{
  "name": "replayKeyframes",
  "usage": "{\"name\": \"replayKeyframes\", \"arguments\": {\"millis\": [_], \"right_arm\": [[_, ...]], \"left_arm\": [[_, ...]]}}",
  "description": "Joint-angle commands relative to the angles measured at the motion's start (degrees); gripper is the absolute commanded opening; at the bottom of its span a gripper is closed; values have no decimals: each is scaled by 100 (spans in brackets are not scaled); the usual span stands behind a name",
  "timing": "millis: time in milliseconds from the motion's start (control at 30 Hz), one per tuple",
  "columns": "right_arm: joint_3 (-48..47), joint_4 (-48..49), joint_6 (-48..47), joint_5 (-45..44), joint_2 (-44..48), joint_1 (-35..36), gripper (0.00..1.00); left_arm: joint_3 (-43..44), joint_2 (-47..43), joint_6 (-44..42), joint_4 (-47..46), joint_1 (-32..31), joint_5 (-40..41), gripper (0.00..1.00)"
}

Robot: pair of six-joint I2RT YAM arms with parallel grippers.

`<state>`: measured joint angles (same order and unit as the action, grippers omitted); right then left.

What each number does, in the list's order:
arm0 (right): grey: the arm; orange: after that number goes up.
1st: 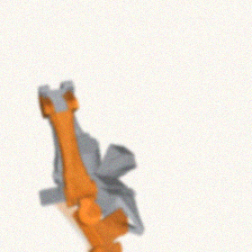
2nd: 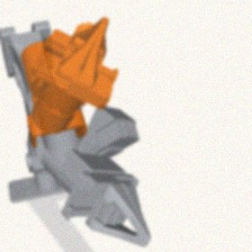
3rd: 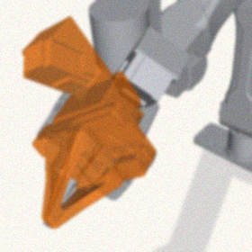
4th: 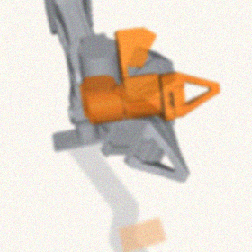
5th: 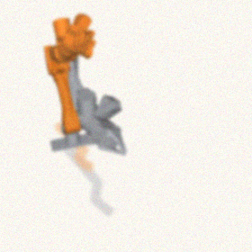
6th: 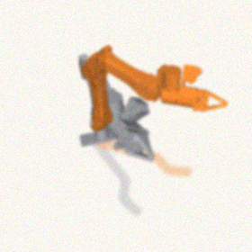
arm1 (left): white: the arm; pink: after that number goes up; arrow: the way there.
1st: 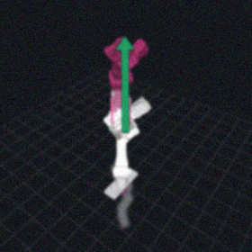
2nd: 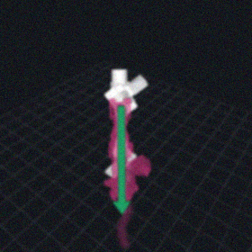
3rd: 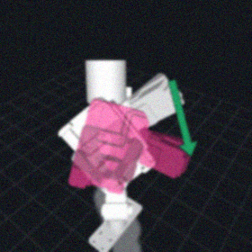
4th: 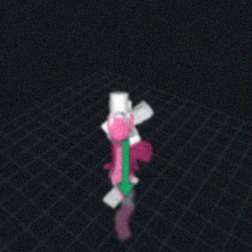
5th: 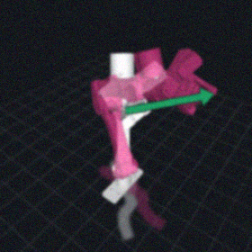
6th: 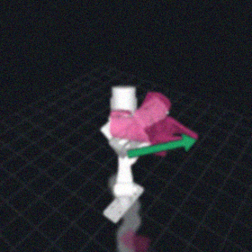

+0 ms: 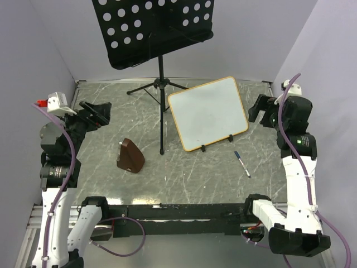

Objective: Write a sentence on the whiteboard
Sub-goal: Pick up the whiteboard marker from the center of the board.

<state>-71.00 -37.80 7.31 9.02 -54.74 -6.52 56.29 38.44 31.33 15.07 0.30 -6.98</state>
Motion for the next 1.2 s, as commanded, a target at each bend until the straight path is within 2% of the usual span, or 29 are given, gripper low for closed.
{"name": "replayKeyframes", "arguments": {"millis": [0, 67, 100, 133, 300, 367, 400, 500, 533, 633, 867, 1033, 1167], "right_arm": [[244, -34, -352, 371, 253, -7, 100], [481, -17, -1053, 679, 463, 2, 100], [604, 9, -1317, 1281, 551, 11, 100], [884, 79, -1868, 1513, 648, 11, 100], [1168, -429, -2664, 1656, 606, 204, 100], [1036, -1050, -3049, 1840, 212, 195, 100], [1027, -1184, -3112, 1875, 79, 195, 100], [1070, -1545, -3490, 2139, -291, 143, 100], [1201, -1520, -3569, 2122, -335, 125, 100], [1369, -1520, -3806, 1991, -519, 99, 100], [2098, -1274, -4431, 1201, -977, -77, 98], [2617, -932, -4695, 980, -1520, -68, 82], [2671, -221, -4467, 567, -2074, -60, 78]], "left_arm": [[163, -3, 356, -13, 14, -1005, 97], [198, 85, 374, -39, 14, -1470, 96], [250, 181, 391, -39, 14, -1603, 97], [277, 234, 356, -39, 14, -1778, 97], [268, 515, 356, -145, 14, -2474, 99], [347, 638, 304, -40, -327, -2518, 97], [478, 769, 182, 117, -485, -2431, 97], [750, 1068, -143, 434, -1608, -1520, 97], [812, 1148, -215, 522, -2177, -1099, 97], [849, 1333, -277, 699, -2840, -604, 97], [-3, 964, 408, -135, -3184, -637, 97], [-145, 1025, 462, -303, -3343, -638, 97], [-198, 1113, 374, -347, -3352, -646, 97]]}}
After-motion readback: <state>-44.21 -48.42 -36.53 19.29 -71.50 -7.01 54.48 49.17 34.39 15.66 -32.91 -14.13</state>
